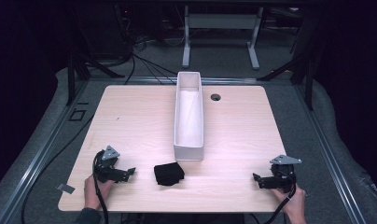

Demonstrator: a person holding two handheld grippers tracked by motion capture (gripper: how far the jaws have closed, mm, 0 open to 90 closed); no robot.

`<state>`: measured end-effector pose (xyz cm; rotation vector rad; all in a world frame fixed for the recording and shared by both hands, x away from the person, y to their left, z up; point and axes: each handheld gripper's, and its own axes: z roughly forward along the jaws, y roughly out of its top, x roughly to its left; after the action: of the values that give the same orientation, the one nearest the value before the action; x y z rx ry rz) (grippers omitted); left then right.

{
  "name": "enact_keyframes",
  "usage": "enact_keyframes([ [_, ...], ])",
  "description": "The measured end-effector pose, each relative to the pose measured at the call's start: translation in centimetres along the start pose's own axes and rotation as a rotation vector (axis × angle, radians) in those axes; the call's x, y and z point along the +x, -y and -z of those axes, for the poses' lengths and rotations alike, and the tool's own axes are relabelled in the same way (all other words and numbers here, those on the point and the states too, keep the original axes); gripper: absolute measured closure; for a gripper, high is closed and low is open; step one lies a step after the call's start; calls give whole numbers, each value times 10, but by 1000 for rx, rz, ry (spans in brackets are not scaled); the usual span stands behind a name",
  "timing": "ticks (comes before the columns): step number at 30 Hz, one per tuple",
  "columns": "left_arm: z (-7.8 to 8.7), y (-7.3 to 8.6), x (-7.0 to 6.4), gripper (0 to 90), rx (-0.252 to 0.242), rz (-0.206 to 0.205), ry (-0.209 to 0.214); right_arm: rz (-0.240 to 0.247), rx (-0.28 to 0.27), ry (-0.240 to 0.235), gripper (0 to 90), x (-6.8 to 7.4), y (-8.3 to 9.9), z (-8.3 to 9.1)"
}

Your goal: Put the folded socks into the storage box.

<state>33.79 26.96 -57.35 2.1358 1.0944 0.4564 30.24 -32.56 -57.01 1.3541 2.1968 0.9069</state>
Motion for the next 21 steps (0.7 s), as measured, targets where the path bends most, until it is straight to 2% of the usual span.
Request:
enact_keyframes([
  [10,0,0,0,4,-1,0,-4,4,17,-7,0,0,-2,-1],
  [13,1,1,1,4,-2,-11,5,2,5,-8,0,0,-2,-2],
  [14,2,1,2,4,5,-28,19,5,4,-5,0,0,-2,-2],
  [16,2,1,3,4,14,-33,25,11,3,-8,0,-1,-3,-2],
  [17,4,-1,4,6,38,-47,33,16,8,-16,0,-1,-3,-2],
  [21,6,-3,4,19,59,-47,45,28,3,-28,0,-2,-4,-3],
])
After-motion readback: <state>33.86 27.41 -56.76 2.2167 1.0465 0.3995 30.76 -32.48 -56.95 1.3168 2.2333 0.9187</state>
